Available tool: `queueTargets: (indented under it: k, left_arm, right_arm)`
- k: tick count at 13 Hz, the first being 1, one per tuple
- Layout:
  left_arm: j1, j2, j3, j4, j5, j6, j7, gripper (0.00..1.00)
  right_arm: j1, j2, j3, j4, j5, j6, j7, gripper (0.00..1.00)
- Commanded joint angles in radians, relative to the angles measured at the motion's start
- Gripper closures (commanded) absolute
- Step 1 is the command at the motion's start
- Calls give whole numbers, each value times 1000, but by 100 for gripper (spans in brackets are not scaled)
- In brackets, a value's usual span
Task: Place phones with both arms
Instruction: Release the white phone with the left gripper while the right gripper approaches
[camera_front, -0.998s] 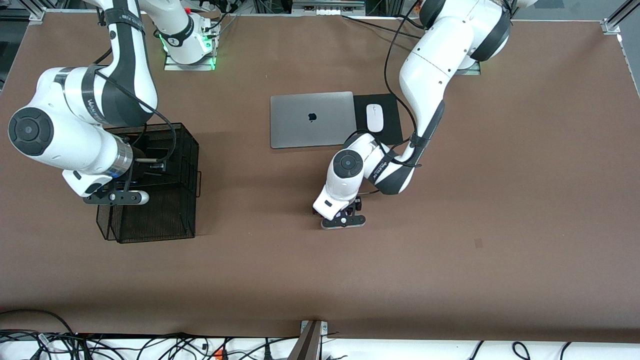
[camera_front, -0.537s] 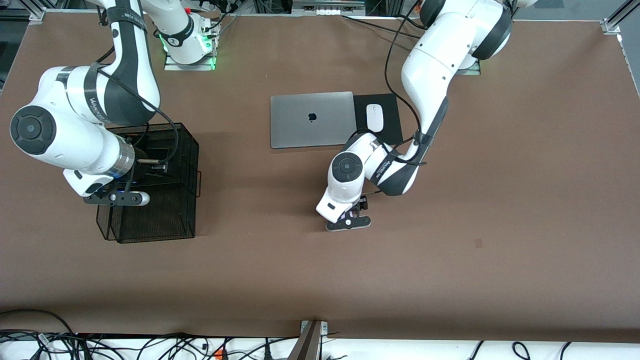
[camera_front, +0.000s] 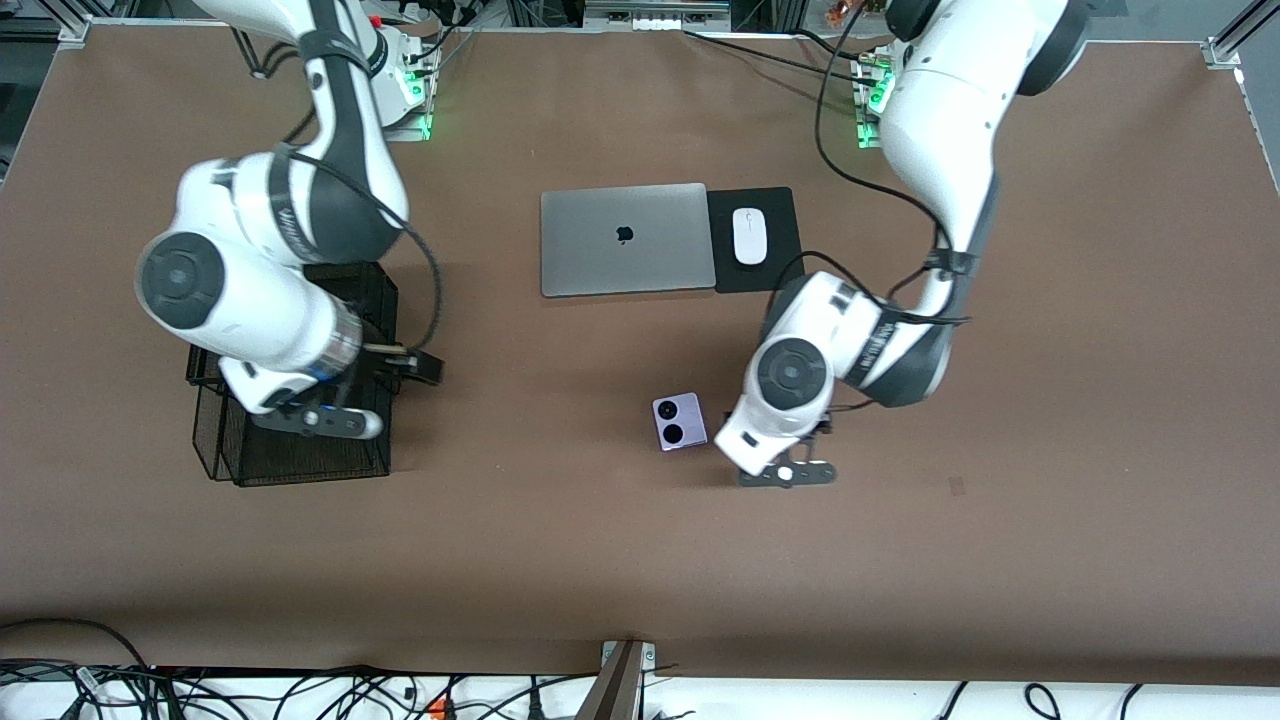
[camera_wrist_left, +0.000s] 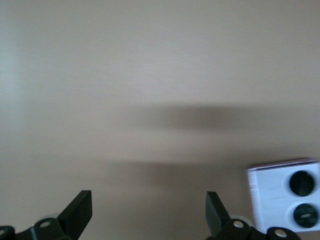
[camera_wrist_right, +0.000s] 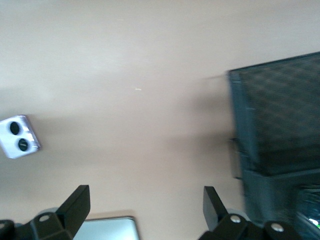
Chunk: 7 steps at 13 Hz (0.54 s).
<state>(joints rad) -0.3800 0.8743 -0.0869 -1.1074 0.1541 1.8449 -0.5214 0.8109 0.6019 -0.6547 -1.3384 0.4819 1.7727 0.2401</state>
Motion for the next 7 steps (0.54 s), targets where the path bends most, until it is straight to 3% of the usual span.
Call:
queueTargets:
  k: [1,3,7]
  left_arm:
    - [88,-150,-2,-110,-1,-78,163,0]
    - [147,-222,-2,-150,28,-111,240,0]
    - [262,-386,-4,-253,42,-145,415,0]
  right_arm:
    - [-10,159,94,201,37,52,129,0]
    - [3,231,167,251,26,147,246,0]
    - [118,355,181,257,24,391,353,0]
